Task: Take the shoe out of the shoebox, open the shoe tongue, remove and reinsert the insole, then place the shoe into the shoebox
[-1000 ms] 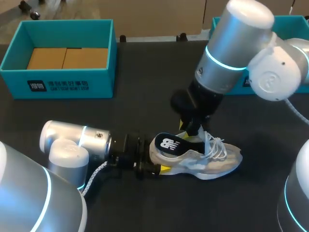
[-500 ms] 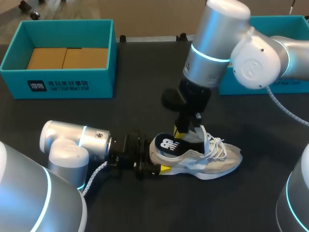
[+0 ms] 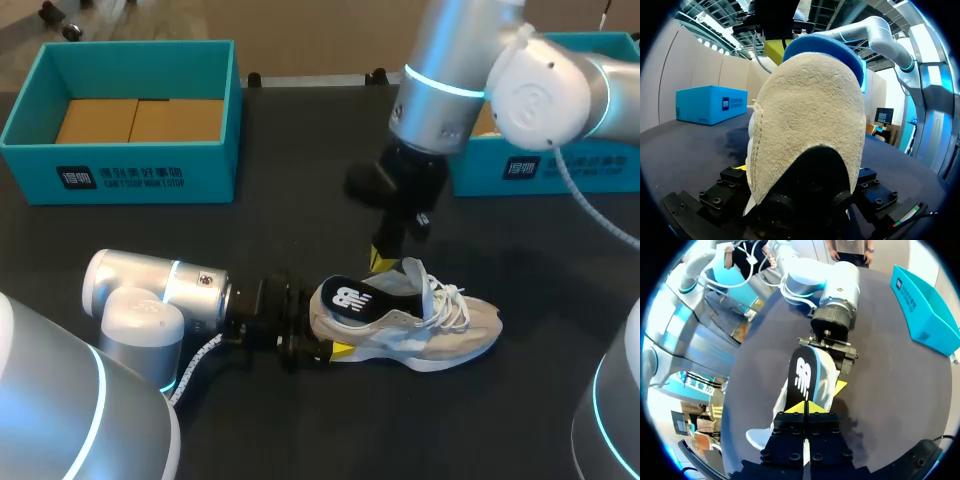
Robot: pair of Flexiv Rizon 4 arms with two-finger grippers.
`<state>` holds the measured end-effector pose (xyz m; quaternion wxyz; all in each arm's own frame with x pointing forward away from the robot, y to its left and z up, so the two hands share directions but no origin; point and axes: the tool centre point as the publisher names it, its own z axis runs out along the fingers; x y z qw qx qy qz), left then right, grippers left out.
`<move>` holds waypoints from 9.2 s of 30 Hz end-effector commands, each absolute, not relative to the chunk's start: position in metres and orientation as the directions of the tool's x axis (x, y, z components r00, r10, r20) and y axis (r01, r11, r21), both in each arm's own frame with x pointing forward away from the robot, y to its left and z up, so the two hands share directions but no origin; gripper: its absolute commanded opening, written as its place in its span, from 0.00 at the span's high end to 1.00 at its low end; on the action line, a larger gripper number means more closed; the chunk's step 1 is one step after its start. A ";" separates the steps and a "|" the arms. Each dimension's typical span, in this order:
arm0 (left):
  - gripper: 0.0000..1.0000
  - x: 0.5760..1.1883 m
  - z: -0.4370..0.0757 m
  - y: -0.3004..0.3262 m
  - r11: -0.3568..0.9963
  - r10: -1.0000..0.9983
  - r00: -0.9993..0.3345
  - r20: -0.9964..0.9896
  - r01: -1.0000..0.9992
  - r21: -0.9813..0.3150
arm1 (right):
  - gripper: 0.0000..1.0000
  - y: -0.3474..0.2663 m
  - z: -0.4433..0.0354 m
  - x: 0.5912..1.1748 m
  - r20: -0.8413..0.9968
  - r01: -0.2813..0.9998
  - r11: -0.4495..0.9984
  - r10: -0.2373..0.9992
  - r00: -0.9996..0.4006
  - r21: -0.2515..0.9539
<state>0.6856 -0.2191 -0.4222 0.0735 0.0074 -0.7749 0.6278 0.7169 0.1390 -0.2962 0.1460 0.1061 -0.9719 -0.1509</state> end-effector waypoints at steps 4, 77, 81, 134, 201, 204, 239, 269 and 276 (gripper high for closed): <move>1.00 0.685 -0.422 -0.220 0.211 0.079 -0.989 0.123 -0.104 -0.972 | 1.00 0.143 -0.286 0.717 0.251 -0.170 0.939 -0.249 -0.935 0.300; 1.00 0.685 -0.422 -0.220 0.211 0.079 -0.989 0.123 -0.104 -0.972 | 0.54 0.165 -0.348 0.723 0.538 0.043 0.822 -0.331 -0.776 0.568; 1.00 0.685 -0.422 -0.220 0.211 0.079 -0.989 0.123 -0.104 -0.972 | 0.55 0.164 -0.351 0.720 0.551 0.056 0.821 -0.328 -0.767 0.568; 1.00 0.685 -0.422 -0.220 0.211 0.079 -0.989 0.123 -0.104 -0.972 | 0.63 0.158 -0.353 0.690 0.606 0.134 0.828 -0.278 -0.745 0.544; 1.00 0.685 -0.422 -0.220 0.211 0.079 -0.989 0.123 -0.104 -0.972 | 1.00 0.179 -0.345 0.680 0.573 0.082 0.793 -0.360 -0.736 0.604; 1.00 0.685 -0.422 -0.220 0.211 0.079 -0.989 0.123 -0.104 -0.972 | 1.00 0.180 -0.341 0.683 0.564 0.064 0.790 -0.376 -0.735 0.610; 1.00 0.685 -0.422 -0.220 0.211 0.079 -0.989 0.123 -0.104 -0.972 | 1.00 0.241 -0.239 0.718 0.275 -0.078 0.545 -0.536 -0.799 0.835; 1.00 0.685 -0.422 -0.220 0.211 0.079 -0.989 0.123 -0.104 -0.972 | 1.00 0.232 -0.127 0.700 0.172 -0.029 0.432 -0.419 -0.892 0.901; 1.00 0.685 -0.422 -0.220 0.211 0.079 -0.989 0.123 -0.104 -0.972 | 1.00 0.219 -0.103 0.684 0.120 -0.057 0.427 -0.375 -0.919 0.902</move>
